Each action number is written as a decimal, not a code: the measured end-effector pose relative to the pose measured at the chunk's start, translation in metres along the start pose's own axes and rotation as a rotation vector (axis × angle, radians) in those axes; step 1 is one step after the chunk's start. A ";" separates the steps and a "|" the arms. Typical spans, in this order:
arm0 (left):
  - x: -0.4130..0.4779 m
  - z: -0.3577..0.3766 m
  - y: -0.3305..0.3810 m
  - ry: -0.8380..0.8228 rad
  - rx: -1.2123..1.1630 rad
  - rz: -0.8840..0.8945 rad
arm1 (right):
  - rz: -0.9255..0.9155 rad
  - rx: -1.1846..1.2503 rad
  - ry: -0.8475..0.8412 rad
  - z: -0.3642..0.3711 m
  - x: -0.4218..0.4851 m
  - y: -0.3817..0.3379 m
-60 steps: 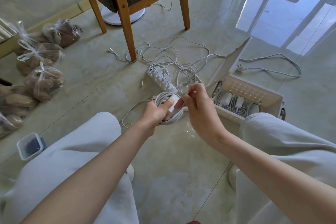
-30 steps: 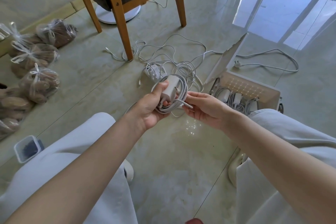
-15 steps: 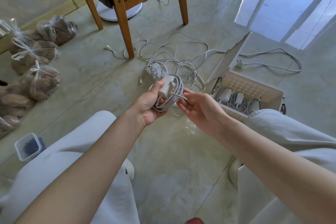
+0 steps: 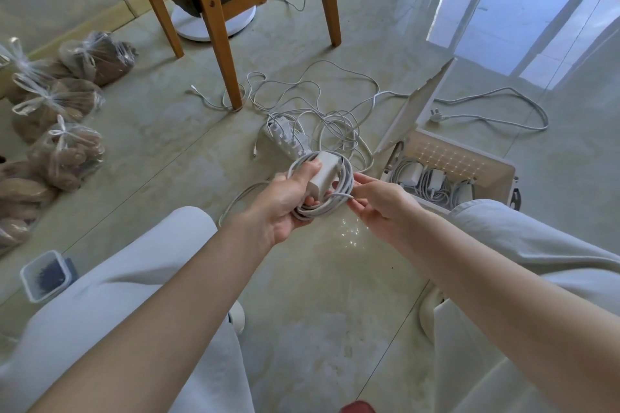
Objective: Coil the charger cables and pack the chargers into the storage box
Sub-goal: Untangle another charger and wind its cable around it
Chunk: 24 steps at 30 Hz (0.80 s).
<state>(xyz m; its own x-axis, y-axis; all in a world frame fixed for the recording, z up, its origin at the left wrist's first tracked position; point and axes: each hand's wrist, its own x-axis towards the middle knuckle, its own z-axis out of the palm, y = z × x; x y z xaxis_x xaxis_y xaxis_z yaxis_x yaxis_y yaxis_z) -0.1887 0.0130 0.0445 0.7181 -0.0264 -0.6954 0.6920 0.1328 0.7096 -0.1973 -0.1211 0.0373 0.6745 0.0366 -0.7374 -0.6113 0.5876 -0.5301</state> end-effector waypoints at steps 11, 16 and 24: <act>0.004 0.003 -0.006 0.067 0.109 0.134 | -0.340 -0.537 0.001 0.008 -0.014 0.004; 0.005 0.004 -0.009 0.068 0.142 0.111 | -0.613 -1.096 -0.066 0.004 -0.017 0.020; -0.002 0.006 -0.009 -0.073 0.249 0.097 | -1.096 -1.409 0.100 -0.003 -0.013 0.009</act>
<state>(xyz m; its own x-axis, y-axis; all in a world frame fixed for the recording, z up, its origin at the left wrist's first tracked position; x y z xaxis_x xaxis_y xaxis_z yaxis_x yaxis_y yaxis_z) -0.1958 0.0059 0.0403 0.7791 -0.0982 -0.6192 0.6100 -0.1089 0.7849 -0.2125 -0.1184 0.0408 0.9829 0.0672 0.1713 0.1616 -0.7603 -0.6291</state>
